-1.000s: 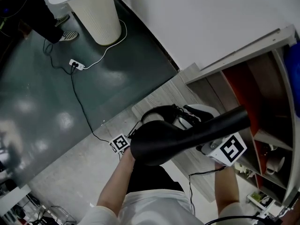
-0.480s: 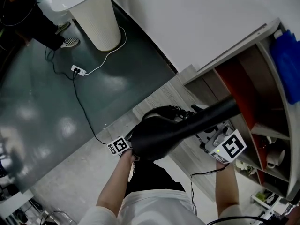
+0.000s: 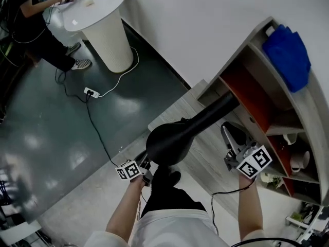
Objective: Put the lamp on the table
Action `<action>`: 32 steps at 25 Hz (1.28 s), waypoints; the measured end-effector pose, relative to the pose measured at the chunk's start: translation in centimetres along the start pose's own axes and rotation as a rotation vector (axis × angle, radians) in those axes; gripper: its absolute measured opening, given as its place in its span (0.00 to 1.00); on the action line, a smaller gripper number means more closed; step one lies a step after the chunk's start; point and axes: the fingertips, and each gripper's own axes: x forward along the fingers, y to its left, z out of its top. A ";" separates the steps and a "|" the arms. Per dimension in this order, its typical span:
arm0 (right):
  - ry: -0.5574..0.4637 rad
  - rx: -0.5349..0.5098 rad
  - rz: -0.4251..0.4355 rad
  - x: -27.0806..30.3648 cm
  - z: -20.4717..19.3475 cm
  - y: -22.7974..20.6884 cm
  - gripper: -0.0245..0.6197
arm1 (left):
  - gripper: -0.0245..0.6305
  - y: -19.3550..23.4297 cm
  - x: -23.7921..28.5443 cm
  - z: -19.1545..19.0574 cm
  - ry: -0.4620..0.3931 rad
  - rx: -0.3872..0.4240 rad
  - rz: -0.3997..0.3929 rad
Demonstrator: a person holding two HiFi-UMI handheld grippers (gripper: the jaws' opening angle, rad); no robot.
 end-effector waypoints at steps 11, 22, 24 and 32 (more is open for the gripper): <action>0.050 0.015 -0.022 -7.0 -1.7 8.4 0.08 | 0.05 -14.4 -7.6 0.8 0.060 0.346 -0.118; 0.023 0.028 -0.186 -11.9 -2.7 16.0 0.08 | 0.05 -25.0 -12.4 0.4 0.227 0.726 -0.287; 0.017 0.046 -0.221 -12.4 -3.0 17.5 0.08 | 0.05 -25.8 -13.5 0.1 0.256 0.743 -0.306; -0.051 0.113 -0.365 -12.6 -4.9 22.4 0.08 | 0.05 -26.3 -16.4 -0.1 0.339 0.824 -0.417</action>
